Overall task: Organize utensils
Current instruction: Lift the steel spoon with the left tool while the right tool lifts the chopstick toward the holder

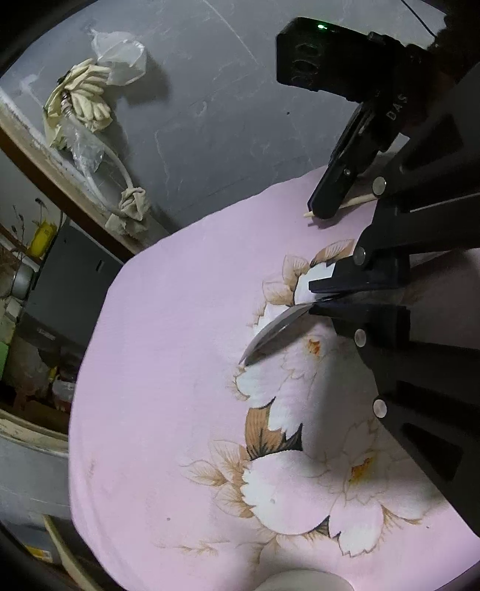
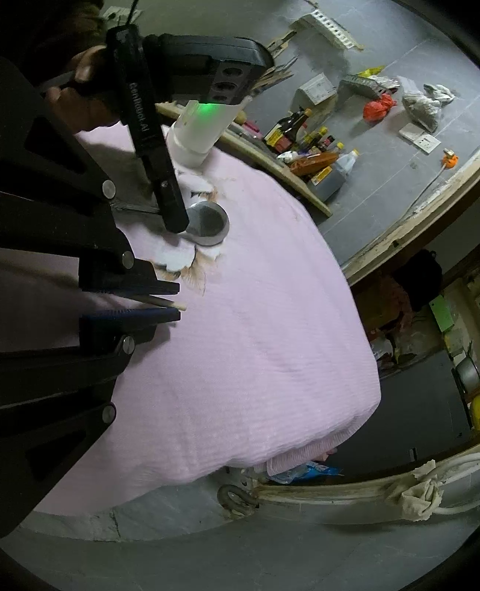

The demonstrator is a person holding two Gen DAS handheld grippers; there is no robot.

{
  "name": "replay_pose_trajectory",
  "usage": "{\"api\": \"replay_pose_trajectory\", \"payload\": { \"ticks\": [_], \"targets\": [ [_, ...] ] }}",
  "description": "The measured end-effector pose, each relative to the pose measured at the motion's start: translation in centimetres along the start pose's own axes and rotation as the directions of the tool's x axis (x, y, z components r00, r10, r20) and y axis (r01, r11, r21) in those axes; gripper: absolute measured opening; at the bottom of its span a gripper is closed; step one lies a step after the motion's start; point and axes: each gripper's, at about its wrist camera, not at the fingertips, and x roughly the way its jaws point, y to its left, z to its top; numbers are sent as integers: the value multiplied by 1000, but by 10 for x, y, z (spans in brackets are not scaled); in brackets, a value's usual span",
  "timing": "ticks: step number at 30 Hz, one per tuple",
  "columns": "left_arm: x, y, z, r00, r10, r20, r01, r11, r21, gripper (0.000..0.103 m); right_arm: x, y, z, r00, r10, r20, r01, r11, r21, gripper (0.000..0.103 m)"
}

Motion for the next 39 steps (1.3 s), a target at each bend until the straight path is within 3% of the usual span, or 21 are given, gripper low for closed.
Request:
{"api": "replay_pose_trajectory", "payload": {
  "ticks": [8,13,18,25,31,35,39],
  "targets": [
    [-53,-17,-7,990,26,136,-37,996,76,3,-36,35,12,996,-3,87,7,999,-51,4],
    [-106,-20,-6,966,28,256,-51,995,85,3,-69,72,25,978,33,207,-14,996,-88,4],
    [-161,-13,-2,938,18,345,-46,996,72,3,-87,121,40,945,100,312,-63,990,-127,4],
    [-247,16,9,882,38,470,-79,995,68,3,-89,194,66,894,209,396,-130,968,-216,4],
    [-299,70,36,833,34,552,-41,999,-1,3,-80,251,85,822,290,489,-173,947,-271,4],
    [-316,111,58,792,78,605,-46,997,-68,3,-64,282,96,778,316,542,-180,940,-290,4],
    [-319,141,72,757,116,643,-58,992,-112,3,-45,300,104,751,285,596,-159,953,-256,4]
  ]
}}
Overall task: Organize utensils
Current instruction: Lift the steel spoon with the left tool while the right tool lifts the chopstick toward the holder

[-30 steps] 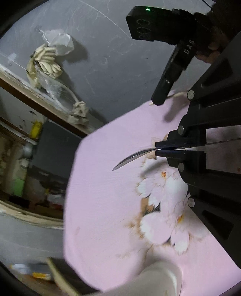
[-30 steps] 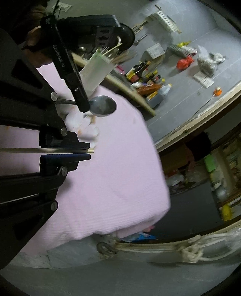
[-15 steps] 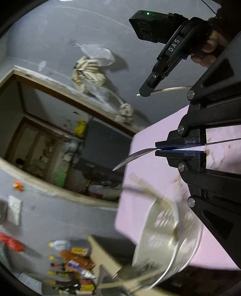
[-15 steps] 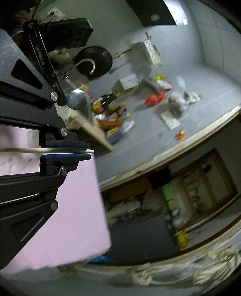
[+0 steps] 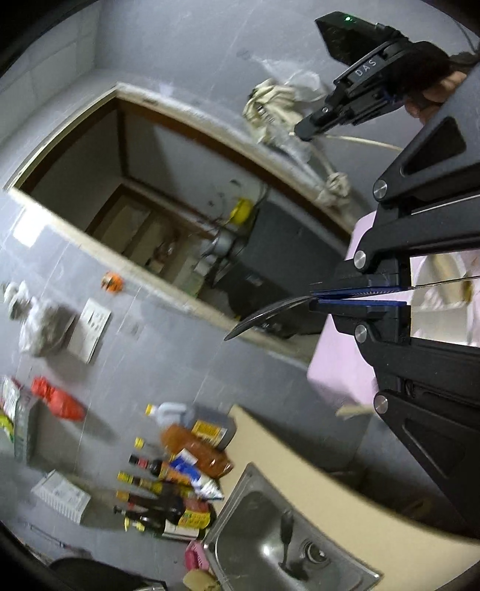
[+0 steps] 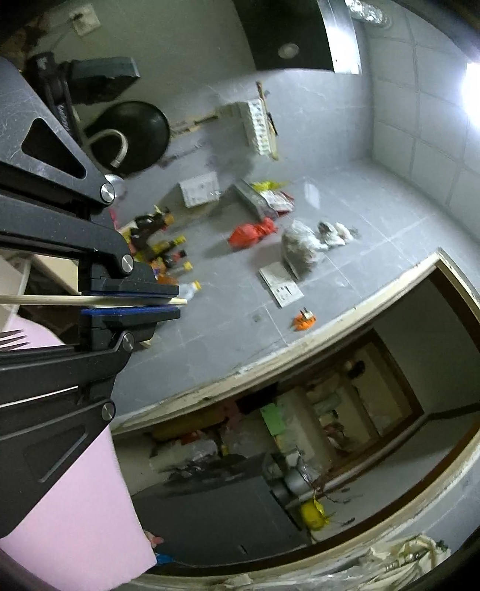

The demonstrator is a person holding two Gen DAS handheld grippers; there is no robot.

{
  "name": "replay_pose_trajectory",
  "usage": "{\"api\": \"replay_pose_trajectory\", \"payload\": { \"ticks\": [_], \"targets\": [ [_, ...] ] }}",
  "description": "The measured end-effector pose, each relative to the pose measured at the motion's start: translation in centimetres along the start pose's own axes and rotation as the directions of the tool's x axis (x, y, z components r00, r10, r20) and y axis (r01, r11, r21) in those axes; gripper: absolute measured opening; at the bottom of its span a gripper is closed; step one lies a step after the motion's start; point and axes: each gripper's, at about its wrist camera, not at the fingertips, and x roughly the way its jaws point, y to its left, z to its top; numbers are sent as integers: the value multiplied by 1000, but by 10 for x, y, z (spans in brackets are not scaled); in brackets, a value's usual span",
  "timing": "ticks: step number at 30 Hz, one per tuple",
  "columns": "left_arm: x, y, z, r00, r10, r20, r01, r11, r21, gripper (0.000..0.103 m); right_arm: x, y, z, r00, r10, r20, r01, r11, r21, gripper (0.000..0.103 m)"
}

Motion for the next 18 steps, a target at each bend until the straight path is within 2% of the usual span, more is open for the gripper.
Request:
{"api": "replay_pose_trajectory", "payload": {
  "ticks": [5,9,14,18],
  "targets": [
    [13,14,2,997,47,60,-48,999,17,3,18,-2,-14,993,-74,89,70,996,51,4],
    [22,16,-9,989,93,112,-101,993,68,3,27,-3,-29,981,-135,139,125,989,75,4],
    [24,14,-24,977,136,165,-157,980,122,3,35,4,-44,964,-186,190,181,983,39,4],
    [22,9,-35,969,152,194,-188,965,181,3,41,12,-48,965,-194,176,202,979,-31,4]
  ]
}}
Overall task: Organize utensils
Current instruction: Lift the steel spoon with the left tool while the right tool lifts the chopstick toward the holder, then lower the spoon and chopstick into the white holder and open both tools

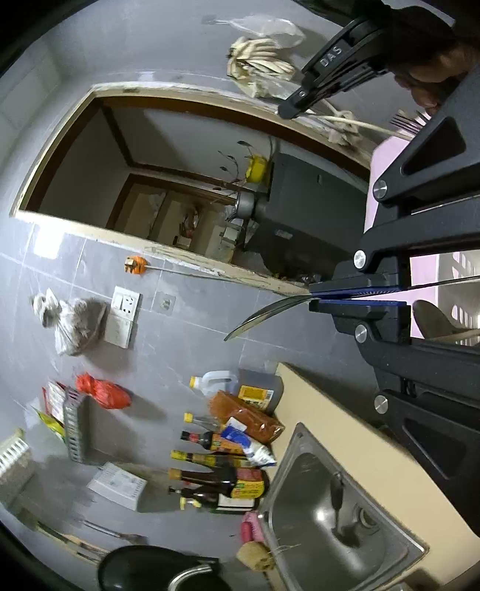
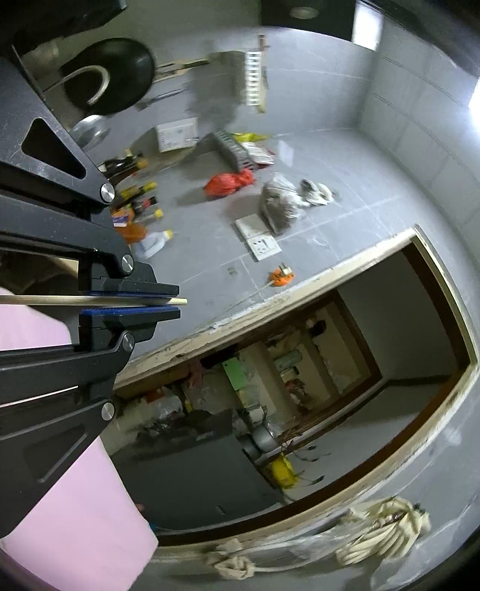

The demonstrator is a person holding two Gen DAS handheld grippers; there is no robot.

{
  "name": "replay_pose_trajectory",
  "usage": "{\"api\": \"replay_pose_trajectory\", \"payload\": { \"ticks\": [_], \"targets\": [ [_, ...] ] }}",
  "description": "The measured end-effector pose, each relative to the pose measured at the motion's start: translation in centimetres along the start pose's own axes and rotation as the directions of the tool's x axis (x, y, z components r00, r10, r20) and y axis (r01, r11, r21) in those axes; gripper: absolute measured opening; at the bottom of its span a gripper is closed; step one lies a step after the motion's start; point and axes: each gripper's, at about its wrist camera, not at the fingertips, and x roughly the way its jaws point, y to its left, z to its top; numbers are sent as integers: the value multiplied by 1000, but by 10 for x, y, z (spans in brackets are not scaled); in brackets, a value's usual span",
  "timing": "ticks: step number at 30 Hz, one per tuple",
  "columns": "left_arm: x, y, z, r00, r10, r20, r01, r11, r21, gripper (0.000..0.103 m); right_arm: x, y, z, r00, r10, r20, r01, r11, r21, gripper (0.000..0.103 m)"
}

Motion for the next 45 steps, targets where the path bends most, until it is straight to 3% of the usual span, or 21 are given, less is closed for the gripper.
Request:
{"api": "replay_pose_trajectory", "payload": {
  "ticks": [18,26,31,41,43,45],
  "targets": [
    [-19,2,-24,995,67,75,-68,998,15,3,-13,4,-14,999,-38,1,38,998,-53,4],
    [-21,-7,-33,991,85,103,-93,993,74,3,-16,-2,-14,999,-49,8,49,998,-47,4],
    [-21,-9,-38,993,88,85,-95,992,85,3,-19,-2,-15,999,-42,-10,42,998,-49,4],
    [-24,-11,-42,996,93,2,-92,989,113,3,-20,-3,-17,991,-10,-135,-2,996,-86,5],
    [-25,-10,-40,996,85,-25,-82,990,111,12,-23,-4,-16,988,-12,-152,-1,996,-85,6],
    [-27,-9,-39,996,74,-43,-69,992,104,31,-25,-5,-15,986,-15,-166,1,996,-85,6]
  ]
}}
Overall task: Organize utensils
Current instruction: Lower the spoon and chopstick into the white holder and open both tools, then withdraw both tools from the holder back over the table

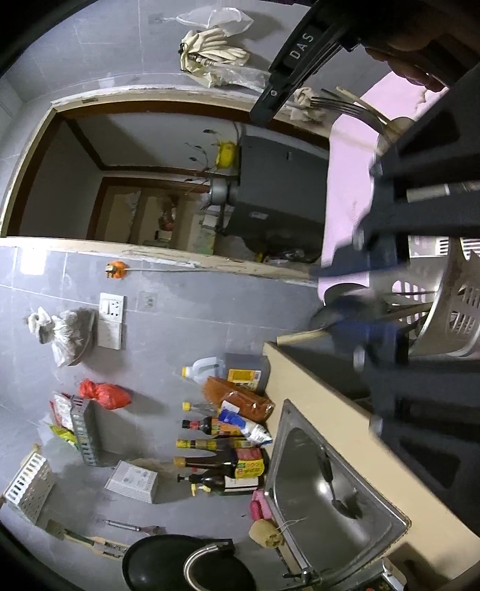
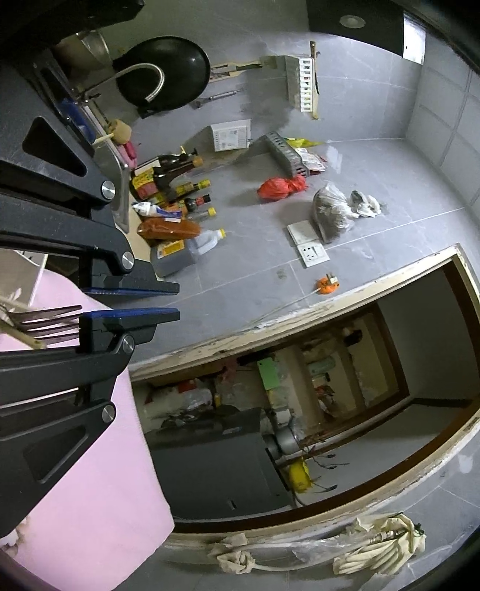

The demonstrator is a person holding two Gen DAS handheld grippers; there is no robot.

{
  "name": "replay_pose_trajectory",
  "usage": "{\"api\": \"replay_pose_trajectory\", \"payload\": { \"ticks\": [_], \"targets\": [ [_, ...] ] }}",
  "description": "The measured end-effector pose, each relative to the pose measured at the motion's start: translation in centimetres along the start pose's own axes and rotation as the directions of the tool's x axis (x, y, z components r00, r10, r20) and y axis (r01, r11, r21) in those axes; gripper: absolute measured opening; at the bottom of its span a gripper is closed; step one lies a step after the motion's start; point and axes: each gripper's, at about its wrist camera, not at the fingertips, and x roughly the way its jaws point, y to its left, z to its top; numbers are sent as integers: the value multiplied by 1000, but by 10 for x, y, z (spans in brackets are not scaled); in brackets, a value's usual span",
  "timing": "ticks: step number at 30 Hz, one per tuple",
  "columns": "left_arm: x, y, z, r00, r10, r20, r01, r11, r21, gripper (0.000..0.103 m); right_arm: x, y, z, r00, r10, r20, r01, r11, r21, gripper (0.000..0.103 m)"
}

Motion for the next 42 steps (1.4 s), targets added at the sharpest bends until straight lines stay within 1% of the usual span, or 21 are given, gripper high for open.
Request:
{"api": "replay_pose_trajectory", "payload": {
  "ticks": [2,7,9,12,13,14,15,16,18,22,24,26,28,30,31,33,35,36,38,40,42],
  "targets": [
    [-1,2,2,1000,-2,-8,2,1000,-9,35,-5,-1,2,1000,-4,-9,4,1000,-2,6],
    [-6,6,12,999,1,-37,-2,1000,-25,39,-17,-2,12,1000,-20,-24,19,1000,-18,6],
    [-9,5,16,999,-2,-43,1,1000,-25,44,-23,-2,17,999,-30,-31,29,999,-27,6],
    [-13,3,23,998,-11,-59,10,1000,-24,48,-35,-4,23,997,-56,-53,54,998,-42,7],
    [-14,2,25,998,-16,-68,14,1000,-23,49,-38,-5,25,996,-67,-64,64,997,-45,14],
    [-15,1,26,997,-22,-78,20,1000,-23,53,-42,-7,26,994,-79,-72,76,996,-43,27],
    [-16,-2,28,995,-32,-96,30,999,-22,57,-45,-9,27,993,-87,-79,85,996,-38,33],
    [-17,-3,28,993,-41,-107,38,999,-23,59,-50,-12,28,991,-95,-89,93,995,-31,39],
    [-18,-8,28,988,-58,-142,56,998,-20,64,-59,-16,29,986,-124,-113,120,992,-43,39],
    [-24,-17,26,977,-91,-194,90,996,-17,67,-76,-21,35,976,-176,-132,168,983,-70,39],
    [-28,-20,25,971,-116,-211,113,993,-26,73,-86,-23,39,970,-202,-137,192,978,-84,41],
    [-33,-25,26,964,-135,-230,131,991,-32,76,-98,-26,43,964,-225,-142,213,973,-91,48],
    [-39,-28,27,959,-150,-239,147,989,-32,78,-109,-28,47,960,-239,-149,226,969,-99,50],
    [-45,-32,28,955,-160,-250,158,987,-29,84,-120,-29,49,954,-251,-161,235,965,-113,55],
    [-48,-35,29,952,-166,-257,163,986,-30,85,-124,-29,50,953,-253,-169,236,965,-115,60],
    [-52,-37,30,948,-172,-269,169,985,-34,88,-131,-31,50,949,-254,-186,235,965,-120,64],
    [-57,-39,30,943,-170,-285,164,985,-44,92,-140,-34,49,944,-260,-205,239,963,-124,72],
    [-60,-40,30,942,-166,-290,158,986,-49,94,-145,-35,50,942,-264,-209,243,962,-122,75],
    [-66,-41,29,944,-150,-295,141,989,-51,98,-153,-37,51,940,-269,-209,249,961,-121,86],
    [-73,-42,29,946,-133,-295,124,991,-49,100,-161,-39,54,938,-272,-213,250,960,-125,92],
    [-84,-44,29,951,-115,-287,106,993,-45,100,-170,-40,56,937,-275,-217,251,959,-133,94]
  ]
}}
